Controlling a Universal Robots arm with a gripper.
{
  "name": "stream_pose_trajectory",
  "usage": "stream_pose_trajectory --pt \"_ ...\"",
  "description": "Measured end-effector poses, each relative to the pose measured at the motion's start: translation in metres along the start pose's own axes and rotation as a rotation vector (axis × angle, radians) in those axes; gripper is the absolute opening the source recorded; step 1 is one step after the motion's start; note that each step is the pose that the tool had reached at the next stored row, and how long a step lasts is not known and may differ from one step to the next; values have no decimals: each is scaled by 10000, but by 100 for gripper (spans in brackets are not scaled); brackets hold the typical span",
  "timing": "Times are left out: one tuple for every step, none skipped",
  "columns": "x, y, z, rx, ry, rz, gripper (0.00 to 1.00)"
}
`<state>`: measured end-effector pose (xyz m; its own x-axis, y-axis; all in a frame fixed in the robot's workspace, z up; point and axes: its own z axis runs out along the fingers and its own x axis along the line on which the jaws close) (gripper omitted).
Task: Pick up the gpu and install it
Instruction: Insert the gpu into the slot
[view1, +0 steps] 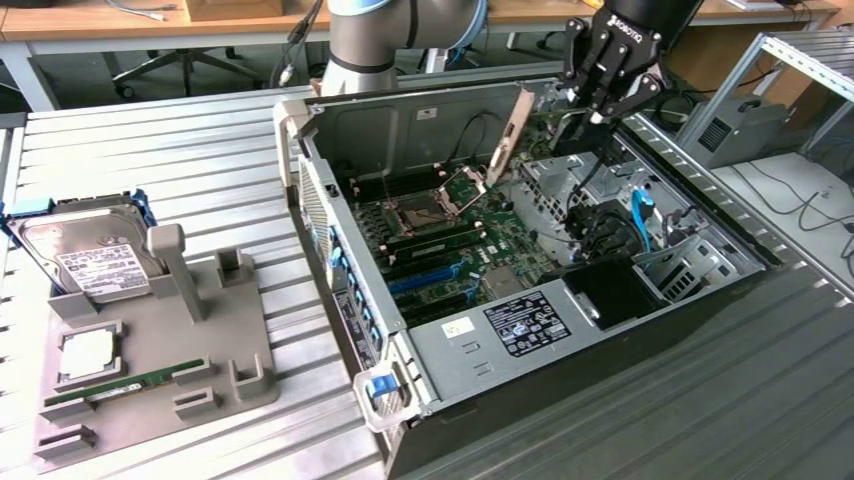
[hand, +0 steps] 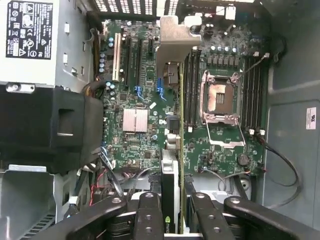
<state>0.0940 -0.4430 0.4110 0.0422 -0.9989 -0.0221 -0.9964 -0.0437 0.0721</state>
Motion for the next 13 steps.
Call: stream_pose_trajectory --pt "-1 29 14 101 -5 93 27" --pt "-5 157 51 814 16 105 27" --pt "-6 160 50 816 15 226 27" --pt "-6 160 51 820 10 398 27" --pt "-6 161 52 822 5 524 27" --pt "-6 163 52 823 4 571 27" --pt "-6 163 52 823 4 573 27" --pt "-6 163 52 824 3 573 27" --pt "-6 163 52 823 4 573 27" --pt "-6 163 52 824 4 573 27" --pt "-7 173 53 824 5 574 27" --pt "-9 201 55 825 4 573 27" --pt "-10 240 58 827 5 573 27"
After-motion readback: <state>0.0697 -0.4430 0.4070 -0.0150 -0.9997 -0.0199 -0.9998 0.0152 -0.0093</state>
